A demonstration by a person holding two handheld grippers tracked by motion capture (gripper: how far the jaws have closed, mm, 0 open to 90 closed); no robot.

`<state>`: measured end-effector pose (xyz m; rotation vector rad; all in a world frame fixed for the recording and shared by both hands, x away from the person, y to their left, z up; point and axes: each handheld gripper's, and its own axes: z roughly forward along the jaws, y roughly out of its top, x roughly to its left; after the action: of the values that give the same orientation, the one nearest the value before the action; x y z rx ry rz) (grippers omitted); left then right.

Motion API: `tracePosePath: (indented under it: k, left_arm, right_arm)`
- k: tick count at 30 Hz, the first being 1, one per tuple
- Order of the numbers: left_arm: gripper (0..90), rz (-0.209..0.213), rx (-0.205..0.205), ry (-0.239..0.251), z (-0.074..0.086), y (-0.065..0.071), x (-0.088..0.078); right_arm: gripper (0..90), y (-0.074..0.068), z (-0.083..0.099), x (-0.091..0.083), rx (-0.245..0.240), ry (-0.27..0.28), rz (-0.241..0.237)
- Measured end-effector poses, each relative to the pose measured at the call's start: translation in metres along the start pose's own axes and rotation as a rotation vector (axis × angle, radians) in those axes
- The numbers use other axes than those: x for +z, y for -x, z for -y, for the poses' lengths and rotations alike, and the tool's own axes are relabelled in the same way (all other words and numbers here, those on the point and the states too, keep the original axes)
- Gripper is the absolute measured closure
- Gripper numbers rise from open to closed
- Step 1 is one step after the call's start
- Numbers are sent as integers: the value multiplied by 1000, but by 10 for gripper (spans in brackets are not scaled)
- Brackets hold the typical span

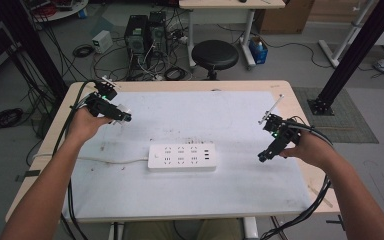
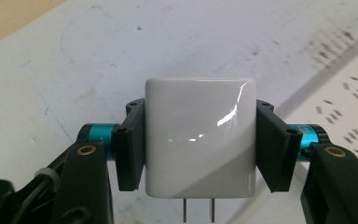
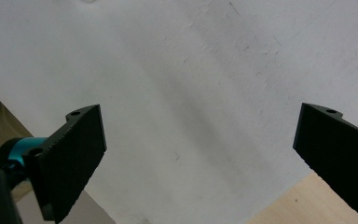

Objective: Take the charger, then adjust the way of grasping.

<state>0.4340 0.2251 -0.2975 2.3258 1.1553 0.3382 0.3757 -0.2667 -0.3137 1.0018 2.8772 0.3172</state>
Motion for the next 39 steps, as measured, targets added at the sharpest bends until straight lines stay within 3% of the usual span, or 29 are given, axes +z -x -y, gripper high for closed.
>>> tracePosePath:
  k: [3,8,11,17,26,29,35,39]
  left_arm:
    - [425,29,44,7,-7,12,-11]
    - [425,106,154,34,-15,34,-25]
    - [425,150,234,41,-15,46,-30]
    - [425,195,355,29,-12,65,-38]
    - [424,217,411,23,-7,76,-41]
    - [424,233,444,14,-6,80,-40]
    - [424,248,476,24,-8,89,-37]
    - [425,261,510,27,-9,93,-35]
  right_arm:
    - [17,-1,0,-3,-1,14,0]
    - [17,-2,0,-6,3,24,6]
    - [17,-5,-1,-9,3,35,11]
    - [18,-9,-4,-11,-9,46,22]
    - [17,-15,-10,-14,-3,58,28]
    - [17,-17,-10,-16,23,52,28]
    - [17,-25,-11,-22,67,114,2]
    - [17,-32,-12,-24,61,145,-6]
